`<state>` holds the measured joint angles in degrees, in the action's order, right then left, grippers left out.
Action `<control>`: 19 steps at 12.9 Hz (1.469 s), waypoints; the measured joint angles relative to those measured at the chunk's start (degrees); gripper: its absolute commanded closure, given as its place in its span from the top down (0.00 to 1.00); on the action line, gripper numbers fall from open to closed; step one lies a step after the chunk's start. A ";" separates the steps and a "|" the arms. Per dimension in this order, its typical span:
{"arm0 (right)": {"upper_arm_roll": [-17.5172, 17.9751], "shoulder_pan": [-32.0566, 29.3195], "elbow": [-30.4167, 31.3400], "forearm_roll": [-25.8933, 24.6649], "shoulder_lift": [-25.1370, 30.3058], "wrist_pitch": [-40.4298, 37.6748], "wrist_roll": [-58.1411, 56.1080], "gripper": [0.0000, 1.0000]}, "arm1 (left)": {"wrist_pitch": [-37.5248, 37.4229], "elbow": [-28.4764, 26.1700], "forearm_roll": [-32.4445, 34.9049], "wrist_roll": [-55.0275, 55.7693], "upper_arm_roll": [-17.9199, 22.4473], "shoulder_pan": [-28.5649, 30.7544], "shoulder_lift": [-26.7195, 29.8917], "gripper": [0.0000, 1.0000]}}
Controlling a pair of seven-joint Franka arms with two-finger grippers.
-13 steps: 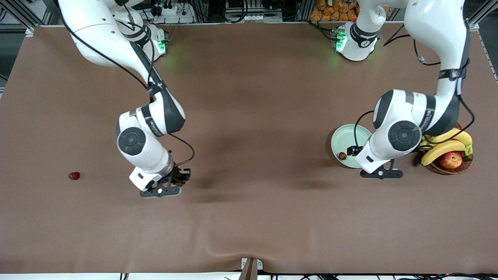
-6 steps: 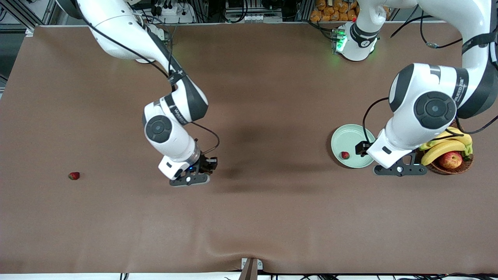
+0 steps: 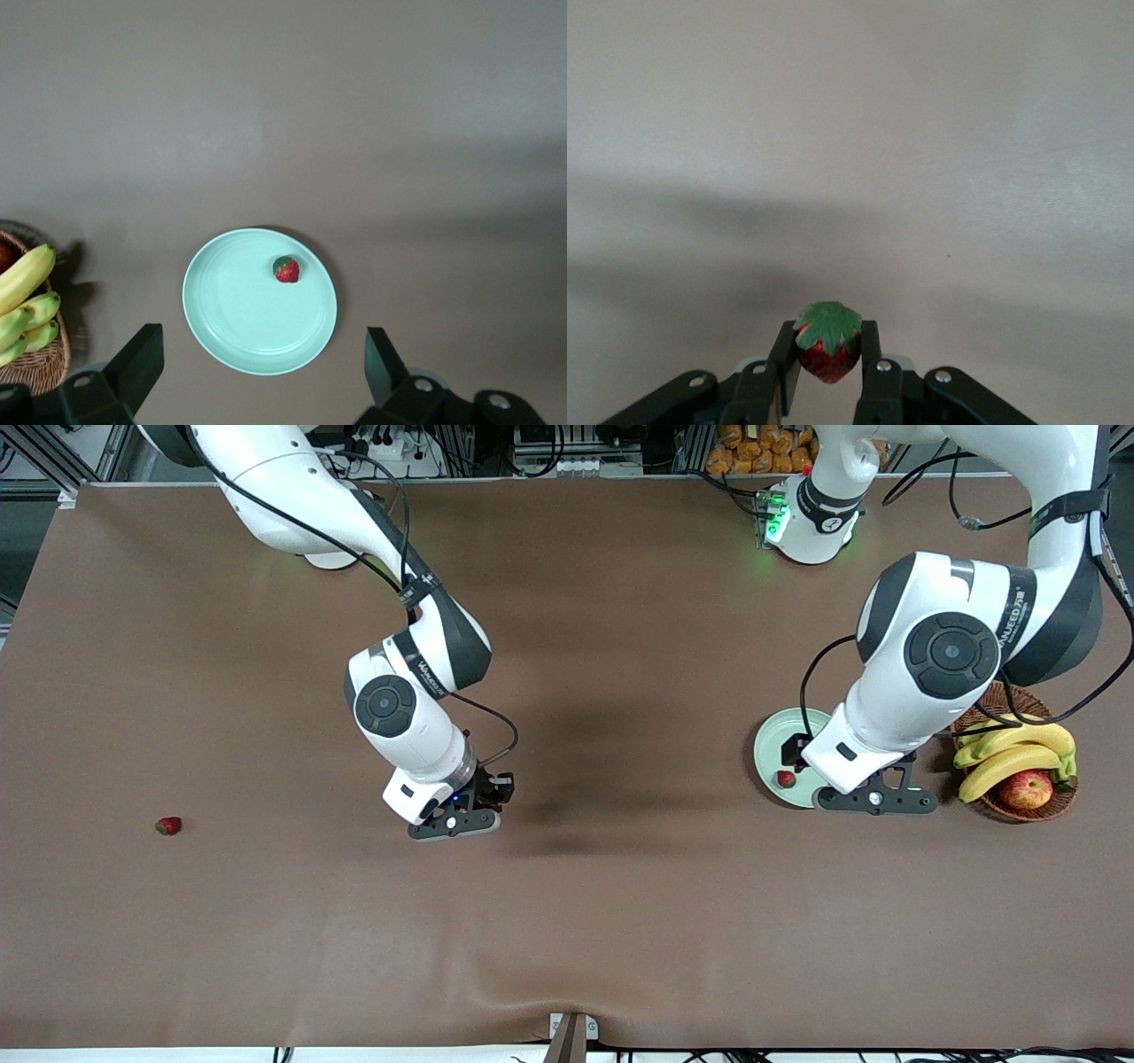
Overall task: Collect all strawberries into plate
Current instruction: 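Set the second strawberry mid-table with the right gripper while the left gripper returns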
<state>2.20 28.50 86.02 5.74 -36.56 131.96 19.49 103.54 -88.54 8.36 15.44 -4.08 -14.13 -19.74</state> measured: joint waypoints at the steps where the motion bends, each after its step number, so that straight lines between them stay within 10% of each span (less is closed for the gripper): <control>1: 0.04 0.66 0.03 0.00 -0.02 0.25 0.00 0.00 | -0.03 -0.24 0.00 0.00 0.02 0.25 -0.22 1.00; 11: 0.05 9.37 0.43 0.00 -9.16 14.78 0.02 0.00 | 0.01 -0.10 -0.10 0.69 -2.22 -0.81 -0.49 1.00; 12: 0.04 10.20 0.33 0.00 -10.11 15.47 0.13 0.69 | 0.03 -0.09 -0.22 0.72 -2.27 -0.88 -0.67 1.00; 13: 0.04 10.88 -0.03 0.00 -11.03 15.82 0.43 1.00 | 0.06 -0.06 -0.71 0.72 -2.26 -0.80 -0.95 1.00; 19: -1.63 9.94 -3.53 -0.02 -10.11 14.22 0.68 1.00 | 1.80 2.02 -9.53 1.12 -2.47 -1.64 -4.76 1.00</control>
<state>0.57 38.44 82.49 5.72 -46.67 146.18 20.16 105.34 -86.53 -1.17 16.56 -6.55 -15.77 -24.51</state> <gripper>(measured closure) 0.079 0.000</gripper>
